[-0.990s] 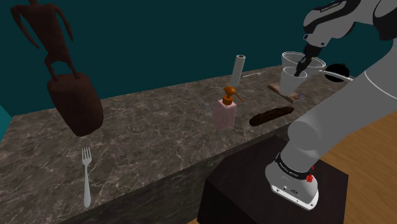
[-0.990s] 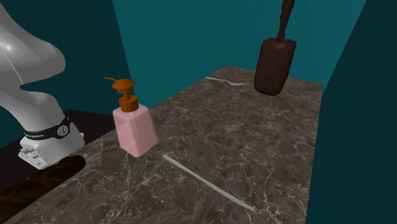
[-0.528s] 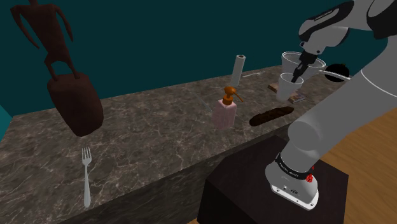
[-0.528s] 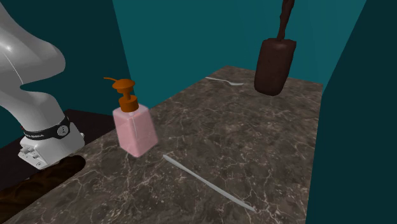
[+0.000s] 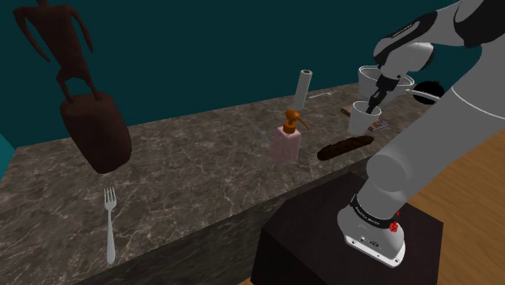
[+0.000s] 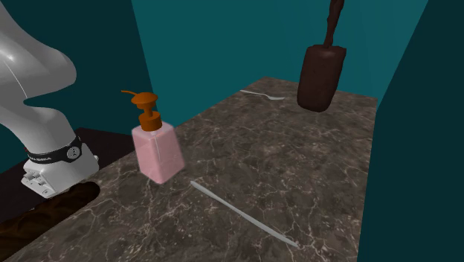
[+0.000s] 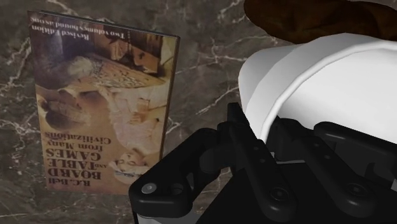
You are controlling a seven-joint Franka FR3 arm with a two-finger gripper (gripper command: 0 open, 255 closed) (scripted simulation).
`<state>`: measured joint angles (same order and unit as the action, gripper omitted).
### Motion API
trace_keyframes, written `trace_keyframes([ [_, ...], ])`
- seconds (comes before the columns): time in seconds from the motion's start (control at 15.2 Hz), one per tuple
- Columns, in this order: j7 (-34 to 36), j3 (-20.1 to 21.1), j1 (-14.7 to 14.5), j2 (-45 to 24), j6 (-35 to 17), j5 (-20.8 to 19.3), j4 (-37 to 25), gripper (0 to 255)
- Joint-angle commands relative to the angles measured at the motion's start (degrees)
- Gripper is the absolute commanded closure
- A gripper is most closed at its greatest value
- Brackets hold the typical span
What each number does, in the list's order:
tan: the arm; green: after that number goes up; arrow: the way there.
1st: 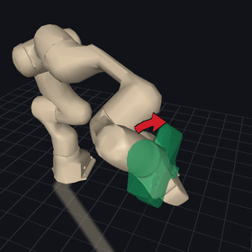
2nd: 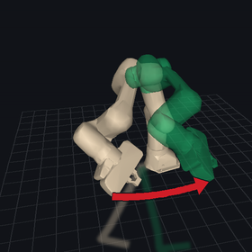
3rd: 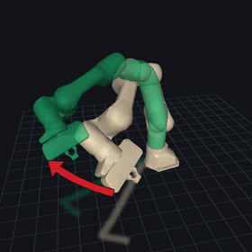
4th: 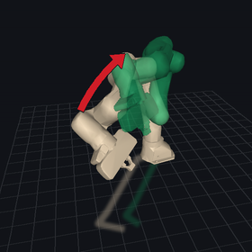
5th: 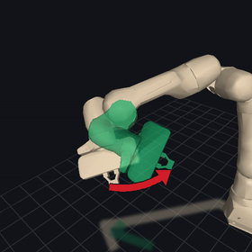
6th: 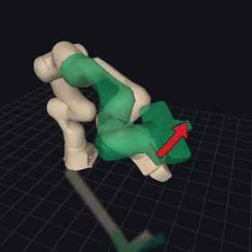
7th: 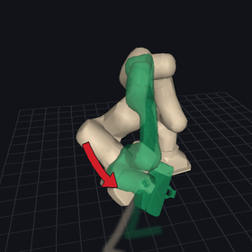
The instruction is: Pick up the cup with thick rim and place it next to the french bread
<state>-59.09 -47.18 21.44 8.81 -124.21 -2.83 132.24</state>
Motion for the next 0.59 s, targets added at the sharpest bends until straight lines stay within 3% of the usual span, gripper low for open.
trace_keyframes([
  [0.0, -0.5, -0.27, -0.11, -0.69, -0.98, 0.54, 0.43, 255],
  [0.46, -0.5, -0.27, -0.1, -0.69, -0.98, 0.54, 0.43, 255],
  [0.53, -0.5, -0.27, -0.1, -0.69, -0.99, 0.54, 0.43, 0],
])
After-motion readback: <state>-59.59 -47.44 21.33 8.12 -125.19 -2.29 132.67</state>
